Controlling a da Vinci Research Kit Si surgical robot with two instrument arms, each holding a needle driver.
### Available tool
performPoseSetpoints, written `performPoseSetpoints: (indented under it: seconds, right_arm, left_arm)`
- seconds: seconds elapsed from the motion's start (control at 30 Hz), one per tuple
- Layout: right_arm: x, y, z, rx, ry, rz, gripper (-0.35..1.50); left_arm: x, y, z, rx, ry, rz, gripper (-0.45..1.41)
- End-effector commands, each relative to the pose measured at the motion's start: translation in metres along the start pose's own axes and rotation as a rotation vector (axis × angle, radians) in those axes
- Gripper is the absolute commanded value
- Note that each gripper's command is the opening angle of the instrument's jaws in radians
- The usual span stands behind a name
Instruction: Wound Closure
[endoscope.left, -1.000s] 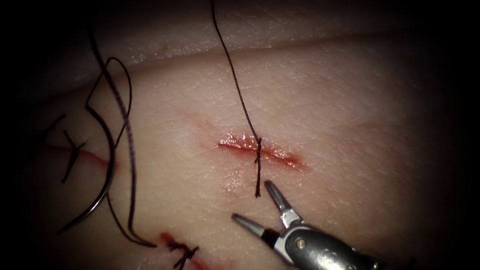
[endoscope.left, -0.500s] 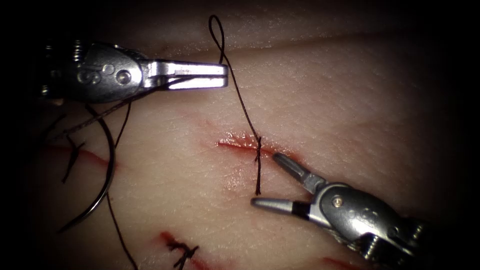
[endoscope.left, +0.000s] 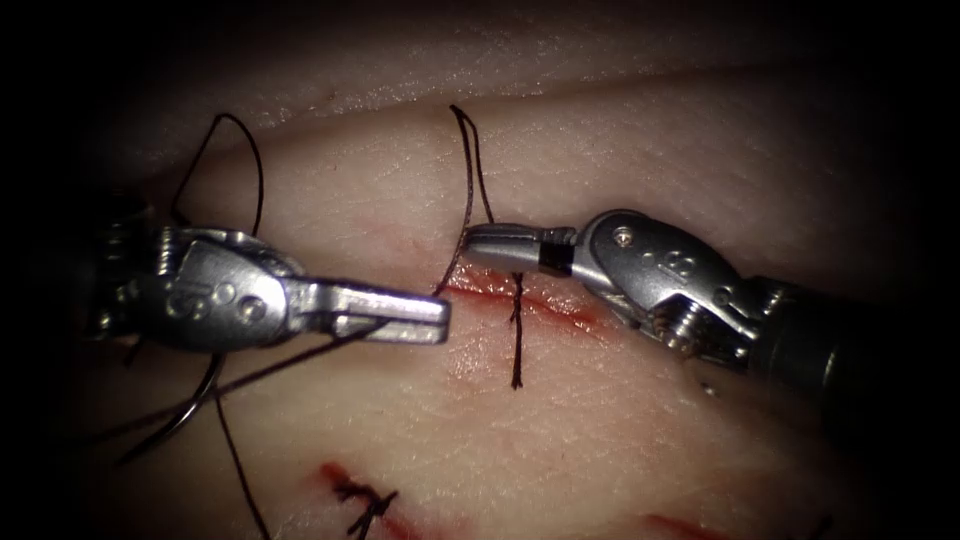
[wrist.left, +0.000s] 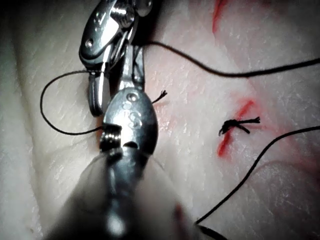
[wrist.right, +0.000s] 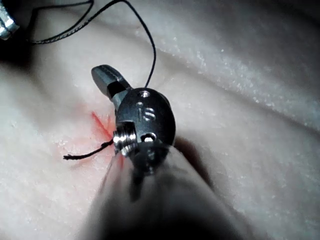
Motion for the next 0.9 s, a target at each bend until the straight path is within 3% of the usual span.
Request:
performPoseSetpoints:
  seconds: [0.03, 0.17, 0.33, 0.6, 0.9]
  right_arm:
    - [0.0001, 0.0010, 0.0022, 0.011, 0.010, 0.005, -0.35]
    - [0.0005, 0.0017, 0.0032, 0.010, 0.022, 0.010, -0.35]
    - [0.0021, 0.0020, 0.0031, 0.004, 0.068, 0.028, -0.35]
    - [0.0035, 0.0011, 0.0020, 0.088, 0.110, 0.031, -0.35]
    - [0.0025, 0.0004, 0.0002, 0.239, 0.082, -0.002, -0.35]
  left_arm:
    - [-0.0009, -0.0001, 0.0009, -0.030, -0.005, 0.004, -0.45]
    - [-0.0024, 0.0005, 0.0012, -0.085, -0.022, -0.018, -0.45]
    - [-0.0053, 0.0011, 0.0014, -0.130, -0.148, -0.054, -0.45]
    - [-0.0104, -0.0005, 0.0016, -0.100, -0.256, -0.053, -0.45]
    - [-0.0125, -0.0020, 0.0022, -0.082, -0.277, -0.055, -0.45]
